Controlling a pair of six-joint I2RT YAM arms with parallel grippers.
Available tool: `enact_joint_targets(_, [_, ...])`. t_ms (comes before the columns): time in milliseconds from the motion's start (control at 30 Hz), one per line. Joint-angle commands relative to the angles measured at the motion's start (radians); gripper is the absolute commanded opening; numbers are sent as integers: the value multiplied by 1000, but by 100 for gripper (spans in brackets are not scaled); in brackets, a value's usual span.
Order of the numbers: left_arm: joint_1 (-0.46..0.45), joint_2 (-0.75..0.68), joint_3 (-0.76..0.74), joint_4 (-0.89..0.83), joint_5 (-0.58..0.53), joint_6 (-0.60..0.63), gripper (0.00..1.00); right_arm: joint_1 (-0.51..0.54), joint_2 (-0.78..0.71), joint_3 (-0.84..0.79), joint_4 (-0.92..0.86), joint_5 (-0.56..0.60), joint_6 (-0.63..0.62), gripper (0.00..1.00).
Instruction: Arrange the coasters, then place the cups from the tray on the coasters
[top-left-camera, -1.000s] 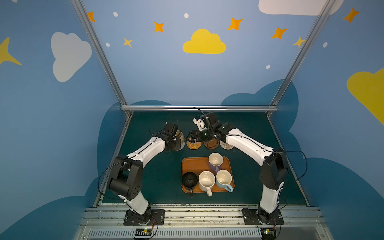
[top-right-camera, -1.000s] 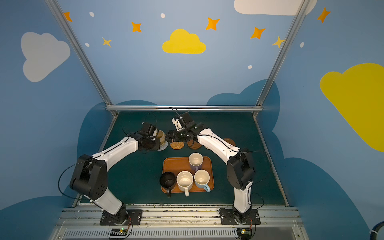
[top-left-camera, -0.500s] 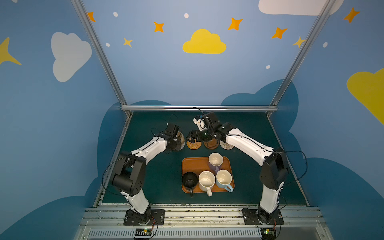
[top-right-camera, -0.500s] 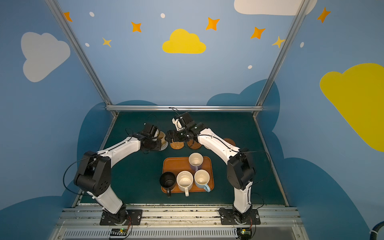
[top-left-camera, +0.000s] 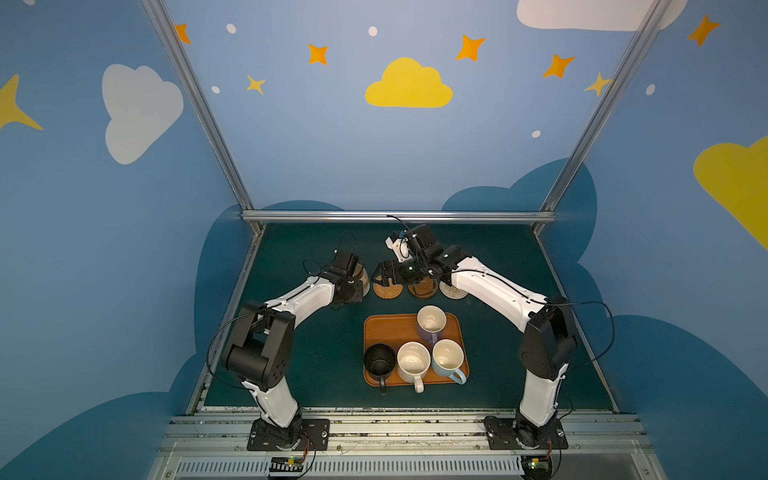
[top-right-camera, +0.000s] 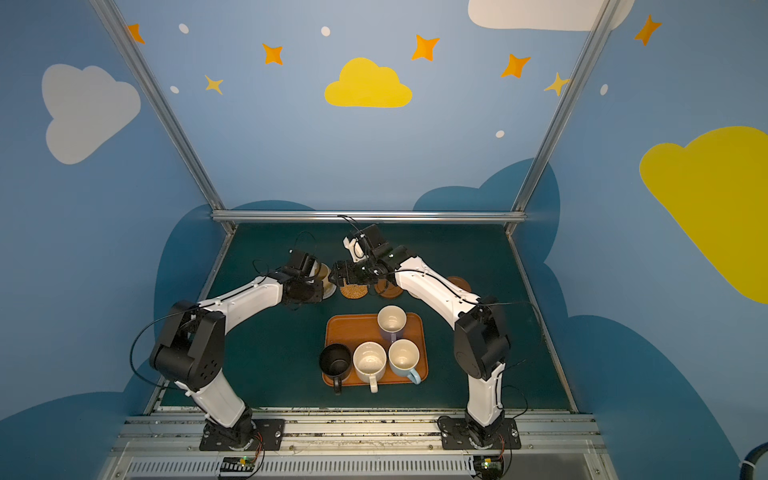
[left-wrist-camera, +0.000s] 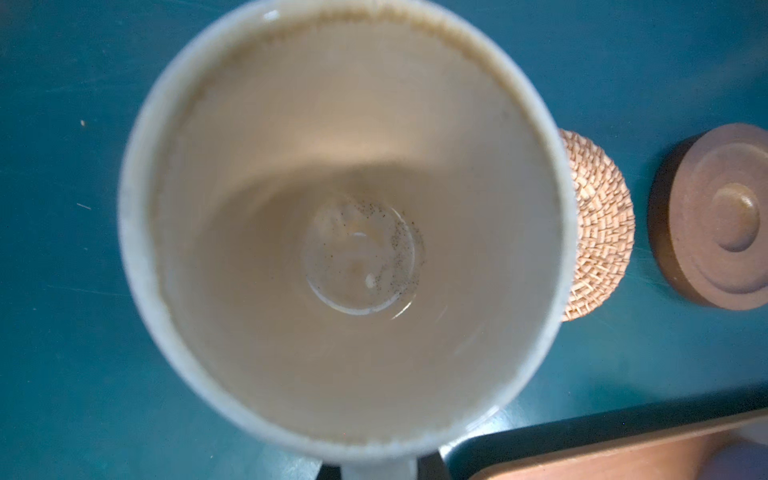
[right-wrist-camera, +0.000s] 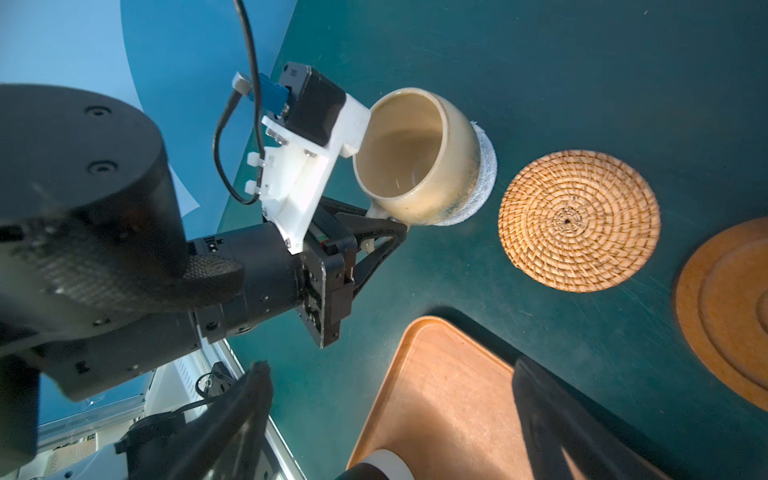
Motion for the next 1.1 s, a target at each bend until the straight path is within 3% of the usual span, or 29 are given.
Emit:
enact_joint_targets(0, [-6, -25, -15, 8, 16, -12, 11, -1, -3, -9, 1, -16, 9, 90])
enact_joint_targets(500, [-5, -106, -53, 5, -17, -23, 42, -2, -21, -19, -33, 8, -4, 90])
enact_joint_targets(567, [-4, -128, -50, 0, -11, -31, 49, 0, -33, -23, -42, 17, -10, 90])
enact_joint_targets(800, [1, -240, -43, -40, -12, -95, 91, 7, -99, -41, -128, 104, -38, 90])
enact_joint_targets(900, [2, -282, -25, -68, 10, -100, 99, 9, -136, -56, -166, 138, -51, 90])
enact_joint_targets(1067, [7, -334, -10, -91, 61, -136, 99, 8, -214, -115, -178, 171, -65, 90])
